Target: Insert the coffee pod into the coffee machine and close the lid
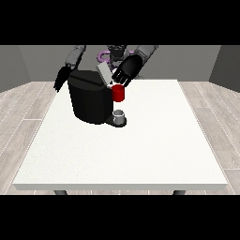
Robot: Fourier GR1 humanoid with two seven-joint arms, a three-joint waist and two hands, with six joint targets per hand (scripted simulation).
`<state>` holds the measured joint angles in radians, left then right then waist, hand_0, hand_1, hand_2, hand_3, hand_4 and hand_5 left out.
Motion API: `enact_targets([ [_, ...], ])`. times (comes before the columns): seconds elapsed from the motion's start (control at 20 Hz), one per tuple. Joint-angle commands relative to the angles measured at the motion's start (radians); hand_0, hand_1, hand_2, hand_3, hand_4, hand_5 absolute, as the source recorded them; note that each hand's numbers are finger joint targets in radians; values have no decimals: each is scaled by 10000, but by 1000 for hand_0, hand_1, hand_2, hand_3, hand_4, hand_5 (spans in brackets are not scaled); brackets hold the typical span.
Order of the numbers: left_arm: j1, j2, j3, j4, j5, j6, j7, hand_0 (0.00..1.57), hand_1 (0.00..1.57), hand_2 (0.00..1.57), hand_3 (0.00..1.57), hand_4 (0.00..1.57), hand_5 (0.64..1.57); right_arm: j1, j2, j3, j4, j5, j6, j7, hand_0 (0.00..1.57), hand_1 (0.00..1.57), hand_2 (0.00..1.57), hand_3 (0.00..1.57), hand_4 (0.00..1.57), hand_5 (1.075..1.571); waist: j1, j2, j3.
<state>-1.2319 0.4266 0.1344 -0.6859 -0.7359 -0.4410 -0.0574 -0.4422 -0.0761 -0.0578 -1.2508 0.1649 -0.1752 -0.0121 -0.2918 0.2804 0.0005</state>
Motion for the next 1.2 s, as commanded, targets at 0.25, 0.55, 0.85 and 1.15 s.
enact_targets([
  [0.25,-409,118,48,347,-119,92,-74,1187,1187,1230,1196,441,1571,-309,261,37,-114,-4,-239,67,0,0,0,0,165,1571,-159,426,-2],
  [0.55,-348,-26,-34,484,-307,438,-15,1167,1167,1238,1188,412,1571,-155,442,248,-193,189,-419,162,0,0,0,0,0,1571,-304,367,-2],
  [0.85,-323,-187,12,515,-185,262,-56,1205,1205,1249,1198,368,1571,-152,-155,-48,-59,-4,77,245,0,0,0,0,0,1571,-141,-87,-2],
  [1.15,-537,-21,94,510,-303,658,-112,1189,1189,1207,1172,362,1571,74,23,108,-44,99,-30,-99,0,0,0,0,0,1571,-321,100,-1],
])
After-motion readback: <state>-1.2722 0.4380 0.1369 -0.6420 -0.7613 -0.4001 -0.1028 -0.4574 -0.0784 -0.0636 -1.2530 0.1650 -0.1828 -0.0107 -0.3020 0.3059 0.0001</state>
